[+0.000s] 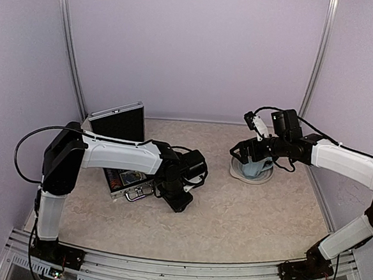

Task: Pack up texas hold em set
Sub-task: Pick up the poker chip from the pile of poker chips, then place the poker chip in the poker chips pile.

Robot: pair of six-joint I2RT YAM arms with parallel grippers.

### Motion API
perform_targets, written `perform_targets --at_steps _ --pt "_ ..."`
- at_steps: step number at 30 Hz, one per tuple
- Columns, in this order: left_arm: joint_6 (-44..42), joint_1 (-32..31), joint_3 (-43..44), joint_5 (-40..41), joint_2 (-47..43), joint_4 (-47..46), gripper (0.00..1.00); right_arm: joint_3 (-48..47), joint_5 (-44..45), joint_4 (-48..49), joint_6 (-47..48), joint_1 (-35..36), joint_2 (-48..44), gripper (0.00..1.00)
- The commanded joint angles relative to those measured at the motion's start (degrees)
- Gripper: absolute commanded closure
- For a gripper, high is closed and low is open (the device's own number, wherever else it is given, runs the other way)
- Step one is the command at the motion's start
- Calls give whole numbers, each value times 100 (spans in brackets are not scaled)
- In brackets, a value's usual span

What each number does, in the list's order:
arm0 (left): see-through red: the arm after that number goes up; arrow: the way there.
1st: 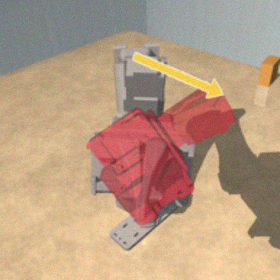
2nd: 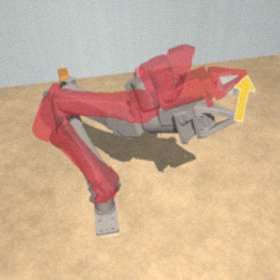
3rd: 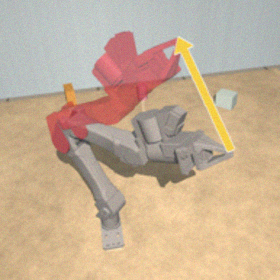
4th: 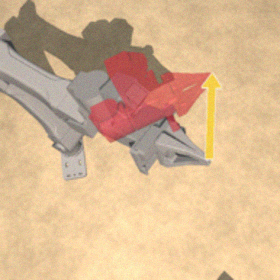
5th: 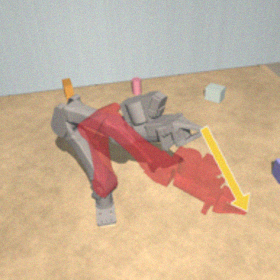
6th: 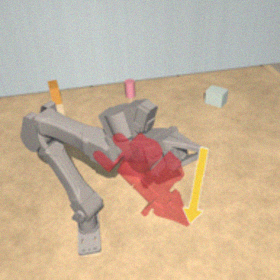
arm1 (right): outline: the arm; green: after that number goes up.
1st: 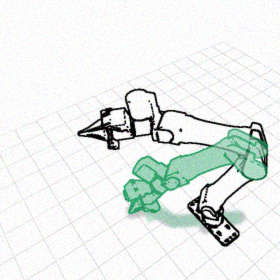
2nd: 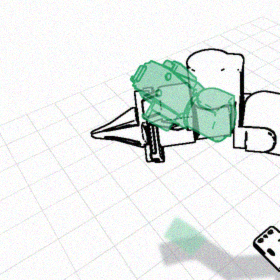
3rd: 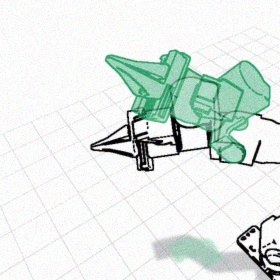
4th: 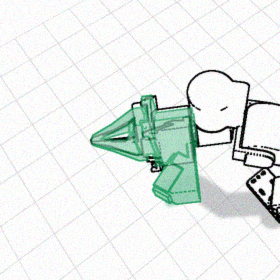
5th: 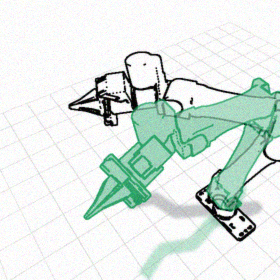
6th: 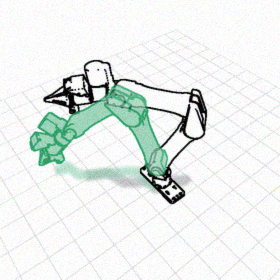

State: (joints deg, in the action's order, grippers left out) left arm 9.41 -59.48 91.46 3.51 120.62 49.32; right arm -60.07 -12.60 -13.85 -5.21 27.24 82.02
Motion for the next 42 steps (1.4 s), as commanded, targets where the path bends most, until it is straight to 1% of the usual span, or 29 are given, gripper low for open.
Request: perform_targets --at_steps 1,20,23,32,42 --pt "-153 59 303 61 237 -6 57 -122 20 -100 64 -61 7 1" --pt "-253 100 445 188 432 22 57 -123 26 -146 55 -61 33 1" --pt "-277 97 469 179 469 32 54 -128 18 -160 56 -61 42 1" --pt "-250 96 477 227 482 77 53 -129 17 -158 57 -61 64 1" --pt "-249 124 474 -25 99 -107 40 -154 -13 -154 63 -61 95 1"
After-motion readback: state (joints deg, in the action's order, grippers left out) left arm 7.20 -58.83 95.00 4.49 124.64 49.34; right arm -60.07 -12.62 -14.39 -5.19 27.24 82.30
